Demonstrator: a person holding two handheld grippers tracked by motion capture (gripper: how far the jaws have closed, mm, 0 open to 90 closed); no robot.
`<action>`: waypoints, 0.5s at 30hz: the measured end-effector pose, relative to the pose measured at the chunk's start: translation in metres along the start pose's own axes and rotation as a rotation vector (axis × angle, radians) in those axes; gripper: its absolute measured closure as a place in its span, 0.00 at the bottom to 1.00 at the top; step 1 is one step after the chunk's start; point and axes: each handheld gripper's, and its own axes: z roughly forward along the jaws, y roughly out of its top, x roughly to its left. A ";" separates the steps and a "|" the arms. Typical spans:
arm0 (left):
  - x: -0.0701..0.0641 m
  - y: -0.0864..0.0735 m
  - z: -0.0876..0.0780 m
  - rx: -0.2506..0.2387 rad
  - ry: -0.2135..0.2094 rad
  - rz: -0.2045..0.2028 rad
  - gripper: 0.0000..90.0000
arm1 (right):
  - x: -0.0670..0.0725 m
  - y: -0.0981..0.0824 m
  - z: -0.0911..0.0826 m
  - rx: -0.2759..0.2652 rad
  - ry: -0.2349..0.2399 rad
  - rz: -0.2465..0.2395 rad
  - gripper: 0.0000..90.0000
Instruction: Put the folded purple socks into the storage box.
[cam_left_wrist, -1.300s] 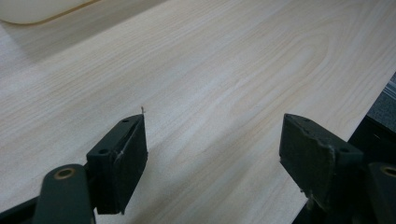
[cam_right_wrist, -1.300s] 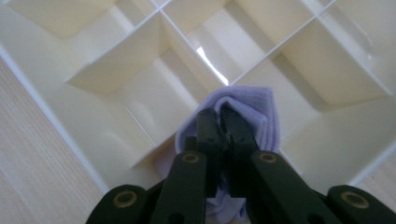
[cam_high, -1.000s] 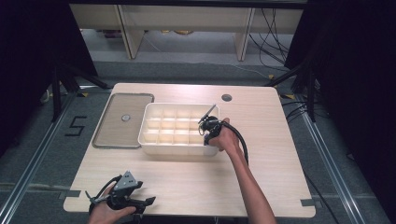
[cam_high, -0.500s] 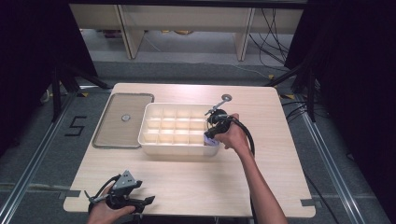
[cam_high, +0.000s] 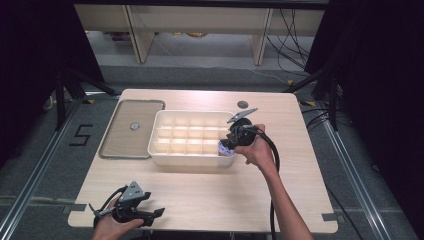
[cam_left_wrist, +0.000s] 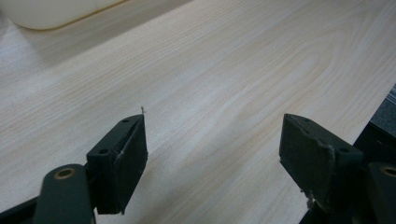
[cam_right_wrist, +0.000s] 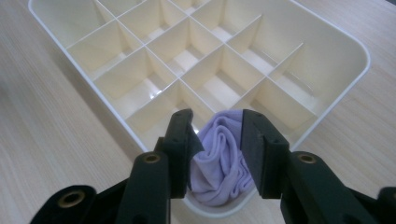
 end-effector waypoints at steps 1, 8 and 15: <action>0.000 0.000 0.000 0.000 0.000 0.000 0.25 | 0.002 -0.001 -0.001 -0.001 0.003 0.011 0.69; 0.000 0.000 0.001 -0.009 0.002 0.002 0.25 | 0.008 -0.010 -0.005 -0.034 0.021 0.002 0.66; 0.002 0.000 0.000 -0.012 0.002 0.005 0.25 | 0.013 -0.015 -0.009 -0.056 0.026 0.001 0.65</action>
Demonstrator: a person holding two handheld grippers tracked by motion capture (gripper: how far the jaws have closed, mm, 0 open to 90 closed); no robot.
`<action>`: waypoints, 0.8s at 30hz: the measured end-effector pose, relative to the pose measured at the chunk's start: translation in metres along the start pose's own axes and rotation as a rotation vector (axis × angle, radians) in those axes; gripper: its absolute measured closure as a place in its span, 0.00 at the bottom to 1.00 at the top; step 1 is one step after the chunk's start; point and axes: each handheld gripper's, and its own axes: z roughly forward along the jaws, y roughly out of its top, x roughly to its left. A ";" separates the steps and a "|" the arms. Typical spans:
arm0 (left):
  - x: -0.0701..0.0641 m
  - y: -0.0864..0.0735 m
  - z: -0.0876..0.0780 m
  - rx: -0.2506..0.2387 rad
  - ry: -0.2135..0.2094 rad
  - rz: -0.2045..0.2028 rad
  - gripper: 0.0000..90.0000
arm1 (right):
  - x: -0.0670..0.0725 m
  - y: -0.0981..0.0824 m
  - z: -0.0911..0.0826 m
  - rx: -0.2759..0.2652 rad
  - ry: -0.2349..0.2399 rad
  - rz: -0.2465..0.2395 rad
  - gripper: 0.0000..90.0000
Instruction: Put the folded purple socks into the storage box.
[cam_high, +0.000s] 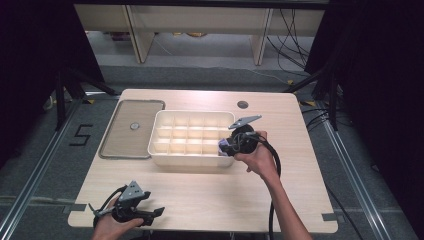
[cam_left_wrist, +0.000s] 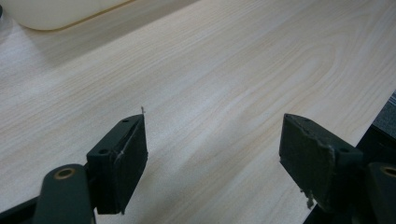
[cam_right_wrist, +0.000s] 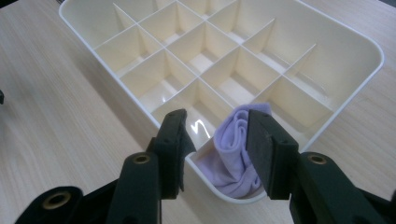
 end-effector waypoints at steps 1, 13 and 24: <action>0.000 0.000 0.000 0.006 0.005 -0.013 0.25 | 0.001 0.000 -0.001 -0.004 0.002 0.016 0.65; -0.001 0.000 0.000 0.002 0.007 -0.016 0.25 | 0.013 -0.011 -0.003 -0.078 0.022 0.022 0.57; 0.001 0.000 -0.002 0.004 0.006 0.013 0.25 | 0.023 -0.024 -0.005 -0.137 0.039 0.045 0.44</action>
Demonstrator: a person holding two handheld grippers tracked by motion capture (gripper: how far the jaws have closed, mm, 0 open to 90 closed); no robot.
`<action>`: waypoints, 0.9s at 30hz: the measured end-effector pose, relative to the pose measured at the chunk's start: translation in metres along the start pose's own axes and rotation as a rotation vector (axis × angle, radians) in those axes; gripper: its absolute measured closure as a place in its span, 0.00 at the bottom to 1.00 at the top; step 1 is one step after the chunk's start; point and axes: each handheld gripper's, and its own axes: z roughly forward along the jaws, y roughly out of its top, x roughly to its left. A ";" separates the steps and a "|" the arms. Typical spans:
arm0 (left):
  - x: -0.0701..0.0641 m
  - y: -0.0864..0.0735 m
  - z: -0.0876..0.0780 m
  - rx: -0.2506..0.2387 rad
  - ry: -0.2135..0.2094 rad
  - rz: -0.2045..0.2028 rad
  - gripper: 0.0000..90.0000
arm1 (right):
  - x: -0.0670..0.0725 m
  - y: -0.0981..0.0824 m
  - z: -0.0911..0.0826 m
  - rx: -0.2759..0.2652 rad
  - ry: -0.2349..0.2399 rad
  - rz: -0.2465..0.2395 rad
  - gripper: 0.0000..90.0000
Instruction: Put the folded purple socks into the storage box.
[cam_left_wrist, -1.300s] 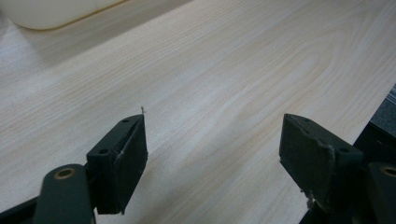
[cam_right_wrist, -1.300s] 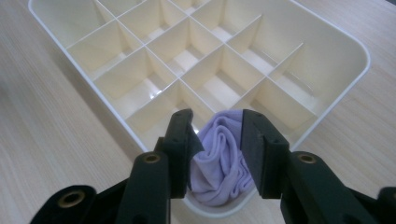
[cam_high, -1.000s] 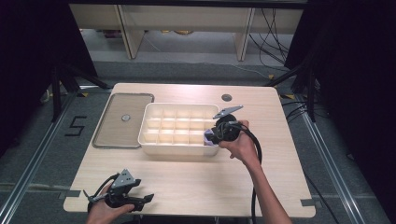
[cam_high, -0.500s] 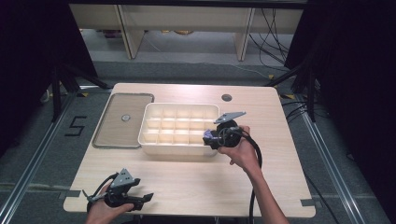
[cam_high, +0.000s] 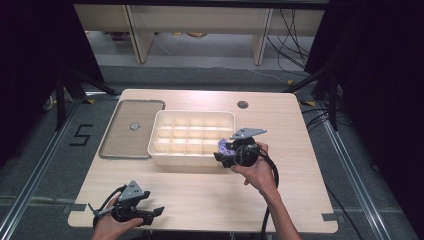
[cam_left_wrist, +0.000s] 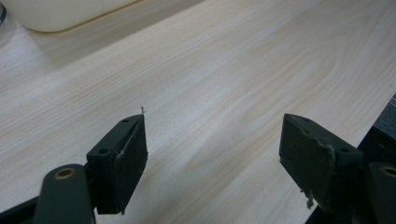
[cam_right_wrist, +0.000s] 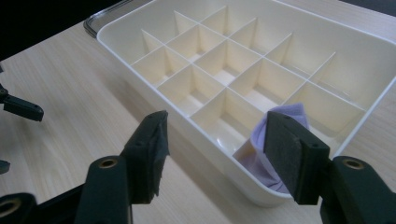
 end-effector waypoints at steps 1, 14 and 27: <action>-0.002 0.000 0.001 -0.014 -0.001 -0.014 0.25 | 0.001 -0.001 0.000 -0.006 -0.003 0.003 0.42; 0.003 0.001 -0.001 0.001 0.008 0.018 0.25 | 0.017 -0.017 -0.009 -0.031 0.011 0.039 0.35; 0.003 0.001 -0.002 -0.010 0.014 0.014 0.22 | 0.026 -0.032 -0.007 -0.030 0.011 0.018 0.24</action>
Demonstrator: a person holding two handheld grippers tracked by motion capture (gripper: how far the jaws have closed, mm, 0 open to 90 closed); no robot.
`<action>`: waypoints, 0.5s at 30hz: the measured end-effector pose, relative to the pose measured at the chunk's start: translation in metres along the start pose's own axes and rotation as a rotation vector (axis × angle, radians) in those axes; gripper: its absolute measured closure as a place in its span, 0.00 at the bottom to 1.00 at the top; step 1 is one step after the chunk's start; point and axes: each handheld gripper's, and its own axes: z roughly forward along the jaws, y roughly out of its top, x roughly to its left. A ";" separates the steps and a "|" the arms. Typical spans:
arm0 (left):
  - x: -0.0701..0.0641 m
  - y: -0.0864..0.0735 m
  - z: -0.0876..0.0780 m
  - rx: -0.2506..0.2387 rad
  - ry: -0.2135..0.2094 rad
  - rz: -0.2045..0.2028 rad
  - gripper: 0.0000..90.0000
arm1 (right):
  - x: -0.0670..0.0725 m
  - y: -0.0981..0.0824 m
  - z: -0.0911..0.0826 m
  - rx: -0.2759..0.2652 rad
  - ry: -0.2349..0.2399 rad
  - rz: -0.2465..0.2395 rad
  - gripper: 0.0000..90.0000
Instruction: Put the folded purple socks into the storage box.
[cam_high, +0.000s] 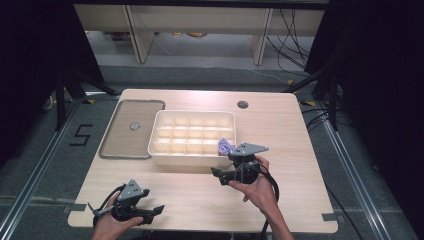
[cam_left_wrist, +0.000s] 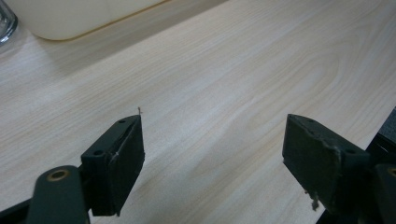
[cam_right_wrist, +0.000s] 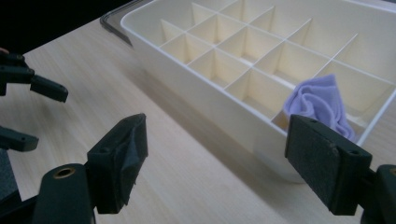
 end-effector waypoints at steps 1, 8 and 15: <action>0.000 0.000 0.000 -0.003 -0.004 0.001 0.21 | 0.000 -0.001 0.000 0.004 0.003 -0.008 0.24; -0.001 0.000 0.000 -0.006 -0.009 0.003 0.21 | 0.002 -0.009 -0.001 0.000 0.003 -0.013 0.24; -0.003 0.001 0.001 -0.034 -0.007 -0.015 0.20 | 0.006 -0.013 -0.003 -0.014 0.010 -0.023 0.23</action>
